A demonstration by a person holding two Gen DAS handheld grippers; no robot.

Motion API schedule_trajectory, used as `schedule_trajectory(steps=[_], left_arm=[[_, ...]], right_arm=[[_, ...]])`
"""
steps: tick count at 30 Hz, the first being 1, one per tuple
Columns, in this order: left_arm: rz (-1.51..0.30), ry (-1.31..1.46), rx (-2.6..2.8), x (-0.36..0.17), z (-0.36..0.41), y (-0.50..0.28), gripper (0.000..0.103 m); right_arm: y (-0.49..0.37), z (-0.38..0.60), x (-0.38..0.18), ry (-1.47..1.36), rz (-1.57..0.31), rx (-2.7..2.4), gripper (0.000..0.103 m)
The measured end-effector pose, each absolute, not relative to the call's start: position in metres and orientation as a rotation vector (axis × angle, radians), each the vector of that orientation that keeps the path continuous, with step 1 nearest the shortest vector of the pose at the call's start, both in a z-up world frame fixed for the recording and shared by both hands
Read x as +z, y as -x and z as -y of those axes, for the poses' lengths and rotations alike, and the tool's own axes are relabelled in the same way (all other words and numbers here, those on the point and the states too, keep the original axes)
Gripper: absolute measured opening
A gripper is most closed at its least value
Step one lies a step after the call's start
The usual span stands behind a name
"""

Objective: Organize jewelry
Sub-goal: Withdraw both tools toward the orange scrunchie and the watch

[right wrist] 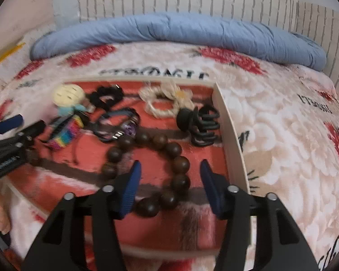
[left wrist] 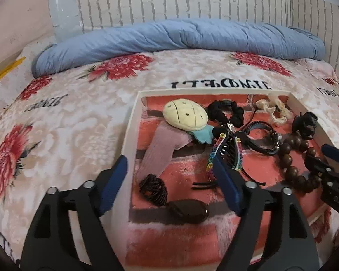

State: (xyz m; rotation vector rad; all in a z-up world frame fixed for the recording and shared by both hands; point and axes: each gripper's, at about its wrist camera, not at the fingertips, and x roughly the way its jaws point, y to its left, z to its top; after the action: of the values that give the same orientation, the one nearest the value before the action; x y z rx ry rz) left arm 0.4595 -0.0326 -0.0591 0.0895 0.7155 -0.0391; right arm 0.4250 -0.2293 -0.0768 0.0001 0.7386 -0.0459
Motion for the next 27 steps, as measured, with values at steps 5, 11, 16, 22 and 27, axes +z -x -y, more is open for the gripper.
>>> schedule_trajectory(steps=[5,11,16,22,27], left_arm=[[-0.667,-0.047,-0.078,-0.03,0.024,-0.431,0.098],[-0.63,-0.034,-0.089,-0.008,0.012,-0.386,0.098],[-0.548,-0.029,-0.087,0.006,0.005,-0.342,0.098],[-0.582,0.008,-0.144,0.007,0.003,-0.31,0.098],[-0.632,-0.043,-0.165,-0.001,0.016,-0.285,0.098]], right_arm=[[-0.391,0.234,-0.047,-0.035,-0.667,-0.03,0.092],[-0.351,0.243,-0.032,-0.13,-0.642,-0.029,0.097],[-0.324,0.249,-0.033,-0.106,-0.646,-0.121,0.097],[-0.289,0.259,-0.027,-0.104,-0.62,-0.118,0.097],[-0.263,0.265,-0.028,-0.07,-0.616,-0.096,0.097]])
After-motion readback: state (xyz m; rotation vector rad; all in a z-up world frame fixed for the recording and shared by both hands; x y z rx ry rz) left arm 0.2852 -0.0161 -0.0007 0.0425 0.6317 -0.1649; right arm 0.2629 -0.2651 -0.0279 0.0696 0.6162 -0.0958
